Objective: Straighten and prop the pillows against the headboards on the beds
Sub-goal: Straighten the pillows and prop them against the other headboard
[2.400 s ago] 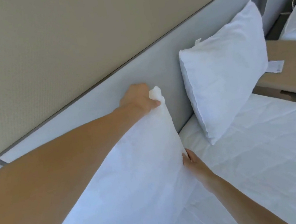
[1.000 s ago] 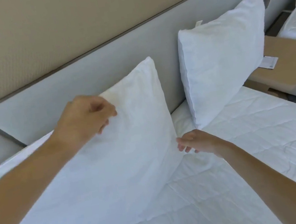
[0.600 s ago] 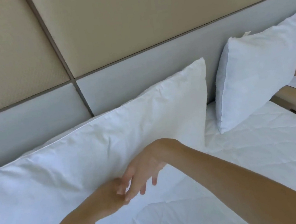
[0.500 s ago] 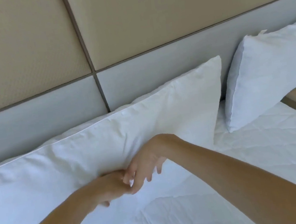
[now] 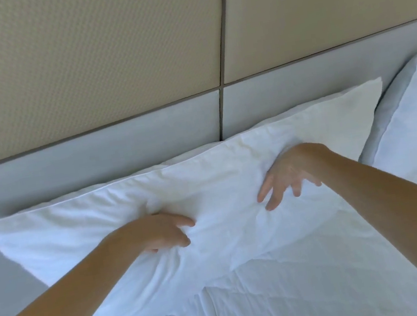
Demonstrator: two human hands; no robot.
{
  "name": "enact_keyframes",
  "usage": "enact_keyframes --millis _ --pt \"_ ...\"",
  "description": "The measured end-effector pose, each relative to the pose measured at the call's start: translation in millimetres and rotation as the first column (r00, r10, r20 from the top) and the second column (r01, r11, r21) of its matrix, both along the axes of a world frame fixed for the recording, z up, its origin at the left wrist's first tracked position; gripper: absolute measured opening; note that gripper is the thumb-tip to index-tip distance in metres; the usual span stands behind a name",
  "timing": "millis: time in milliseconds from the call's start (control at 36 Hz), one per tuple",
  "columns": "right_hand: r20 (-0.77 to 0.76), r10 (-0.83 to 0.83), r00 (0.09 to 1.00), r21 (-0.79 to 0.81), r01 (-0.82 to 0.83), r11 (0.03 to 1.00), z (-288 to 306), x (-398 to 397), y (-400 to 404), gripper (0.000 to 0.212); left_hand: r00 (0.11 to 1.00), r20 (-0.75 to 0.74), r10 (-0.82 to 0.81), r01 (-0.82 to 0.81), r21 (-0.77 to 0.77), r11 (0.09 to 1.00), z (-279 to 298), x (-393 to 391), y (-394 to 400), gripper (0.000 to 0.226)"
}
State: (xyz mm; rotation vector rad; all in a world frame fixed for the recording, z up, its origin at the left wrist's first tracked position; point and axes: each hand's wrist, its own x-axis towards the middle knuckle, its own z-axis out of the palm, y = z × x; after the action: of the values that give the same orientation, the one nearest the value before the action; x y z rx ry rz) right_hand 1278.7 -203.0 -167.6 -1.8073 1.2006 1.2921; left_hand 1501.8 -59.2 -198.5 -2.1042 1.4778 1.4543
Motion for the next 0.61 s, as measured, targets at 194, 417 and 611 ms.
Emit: enact_keyframes --millis 194,417,611 --pt "0.109 -0.053 0.993 0.332 0.014 0.943 -63.4 46.6 61.0 0.069 0.898 -0.34 0.278 -0.151 0.355 0.922 -52.6 -31.3 33.9 0.056" --pt "0.222 0.15 0.964 0.103 -0.176 0.979 -137.1 86.0 89.9 0.072 0.929 -0.158 0.333 -0.228 0.463 0.856 -116.3 -0.7 43.2 0.079" --pt "-0.014 0.055 0.998 0.099 -0.053 0.994 -139.1 17.4 27.9 0.076 0.967 -0.054 0.247 -0.183 0.525 0.831 -111.7 75.2 60.3 0.061"
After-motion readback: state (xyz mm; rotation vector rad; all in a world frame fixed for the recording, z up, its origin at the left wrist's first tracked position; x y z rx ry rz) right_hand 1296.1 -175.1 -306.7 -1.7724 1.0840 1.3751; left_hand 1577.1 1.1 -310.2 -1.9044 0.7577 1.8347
